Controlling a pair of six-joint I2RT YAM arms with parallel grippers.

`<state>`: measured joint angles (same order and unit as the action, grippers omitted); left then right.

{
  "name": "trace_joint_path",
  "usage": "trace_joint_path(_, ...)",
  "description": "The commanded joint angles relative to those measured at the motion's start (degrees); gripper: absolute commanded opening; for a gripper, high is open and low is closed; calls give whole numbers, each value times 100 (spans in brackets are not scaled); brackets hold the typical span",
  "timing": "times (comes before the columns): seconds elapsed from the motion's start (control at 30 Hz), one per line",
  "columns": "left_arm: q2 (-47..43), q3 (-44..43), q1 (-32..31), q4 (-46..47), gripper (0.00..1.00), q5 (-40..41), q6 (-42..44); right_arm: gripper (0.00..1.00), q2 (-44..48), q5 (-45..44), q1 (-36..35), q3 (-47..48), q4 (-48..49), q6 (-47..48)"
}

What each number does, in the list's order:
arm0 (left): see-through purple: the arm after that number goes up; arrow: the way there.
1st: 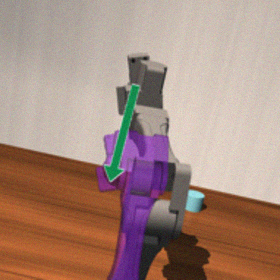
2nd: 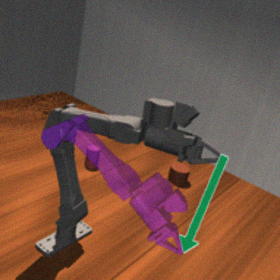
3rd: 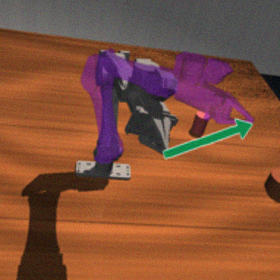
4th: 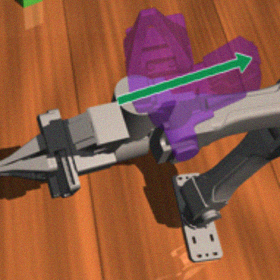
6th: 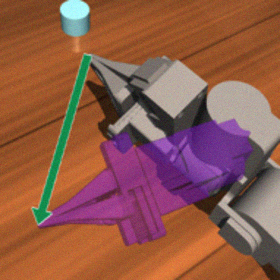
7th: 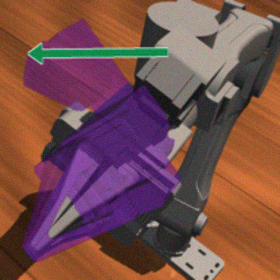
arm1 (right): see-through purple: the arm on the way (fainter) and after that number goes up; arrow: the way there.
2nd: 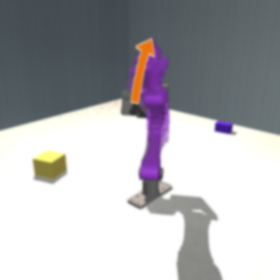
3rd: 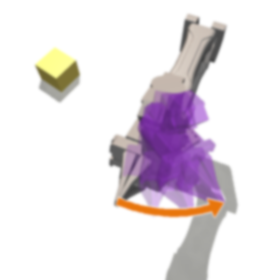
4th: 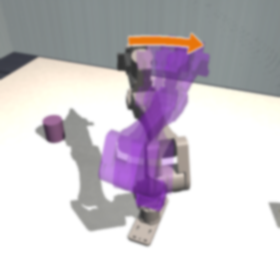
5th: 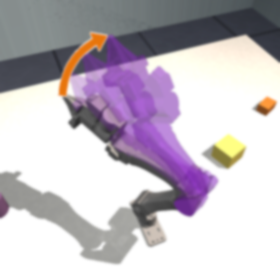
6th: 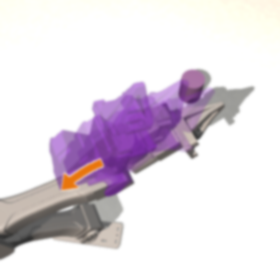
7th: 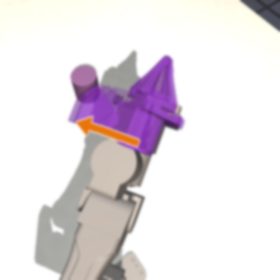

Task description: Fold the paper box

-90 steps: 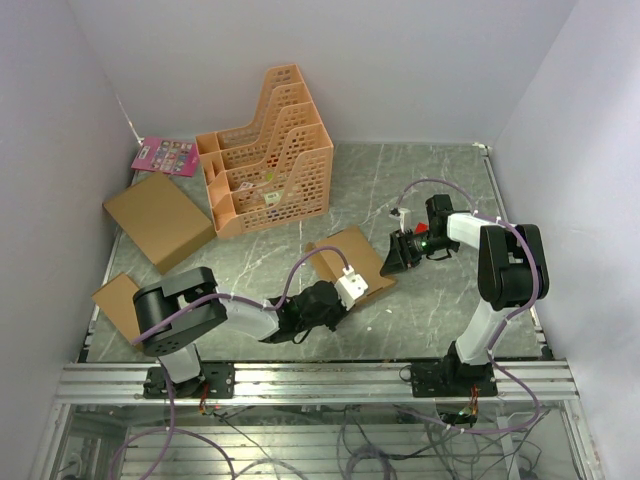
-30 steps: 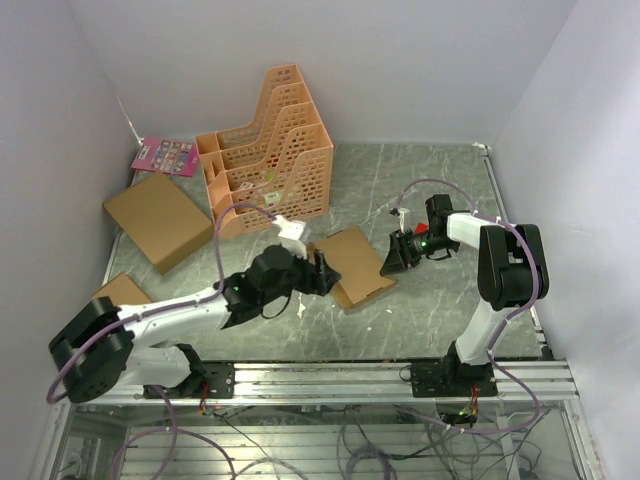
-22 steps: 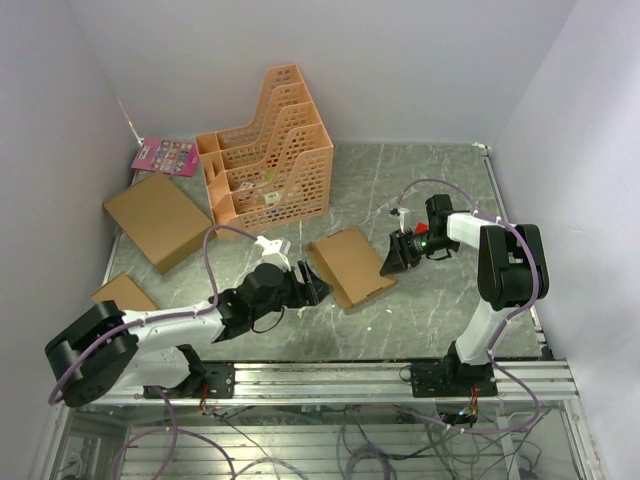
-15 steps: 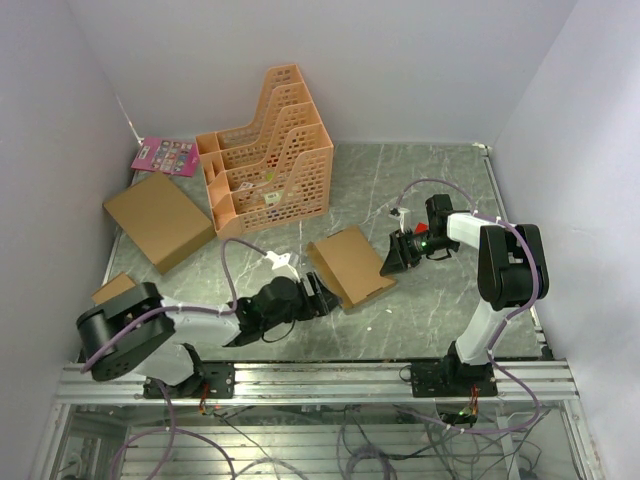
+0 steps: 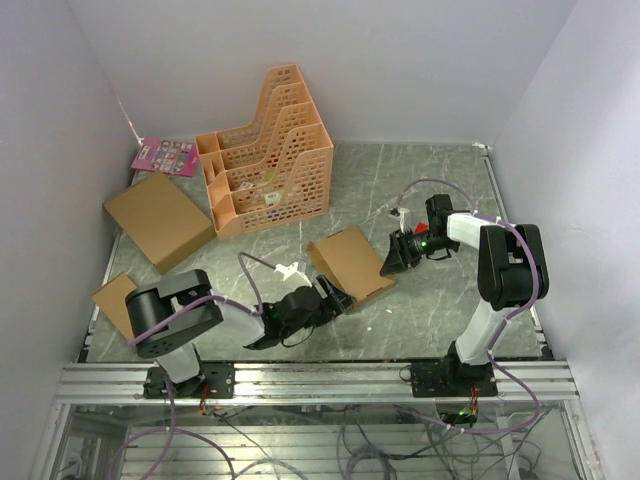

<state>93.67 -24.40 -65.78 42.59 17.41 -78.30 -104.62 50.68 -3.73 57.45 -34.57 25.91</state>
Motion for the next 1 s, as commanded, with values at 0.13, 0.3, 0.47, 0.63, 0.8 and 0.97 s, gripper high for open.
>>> trace_joint_path(0.13, 425, -381, -225, -412, 64, 674, -1376, 37, -141, -427, -82, -49, -56, 153)
trace_joint_path(0.3, 668, -463, -225, -322, 56, 714, -1575, 37, -138, -427, -78, -44, -59, 159)
trace_joint_path(0.47, 744, -611, -225, -461, 56, 712, -1538, 37, -151, -401, -82, -50, -80, 176)
trace_joint_path(0.63, 792, -782, -224, -640, 42, 683, -1456, 36, -142, -387, -84, -54, -86, 181)
trace_joint_path(0.8, 844, -866, -225, -642, 29, 626, -1427, 36, -147, -383, -89, -58, -85, 187)
trace_joint_path(0.97, 872, -936, -225, -649, 28, 563, -1384, 36, -146, -387, -85, -50, -85, 178)
